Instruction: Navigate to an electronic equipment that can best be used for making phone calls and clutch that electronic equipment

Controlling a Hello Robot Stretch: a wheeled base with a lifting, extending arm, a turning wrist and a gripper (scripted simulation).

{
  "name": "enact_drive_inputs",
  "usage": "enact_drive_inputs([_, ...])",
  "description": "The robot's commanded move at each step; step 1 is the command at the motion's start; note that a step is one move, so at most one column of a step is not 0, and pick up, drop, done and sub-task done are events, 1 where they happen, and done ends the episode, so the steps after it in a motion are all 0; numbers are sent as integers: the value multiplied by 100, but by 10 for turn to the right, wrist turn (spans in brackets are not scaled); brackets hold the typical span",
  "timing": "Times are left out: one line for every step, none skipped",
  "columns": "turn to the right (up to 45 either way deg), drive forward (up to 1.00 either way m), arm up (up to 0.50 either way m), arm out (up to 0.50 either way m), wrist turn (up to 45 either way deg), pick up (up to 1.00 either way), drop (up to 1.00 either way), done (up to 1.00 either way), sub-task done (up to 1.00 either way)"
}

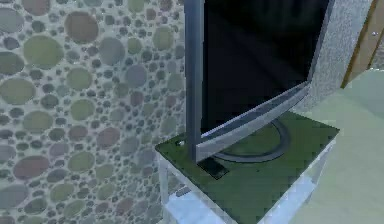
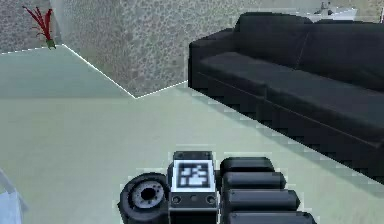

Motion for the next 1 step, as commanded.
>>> enact_drive_inputs([450, 0, 0, 0, 0, 0, 0, 0, 0])
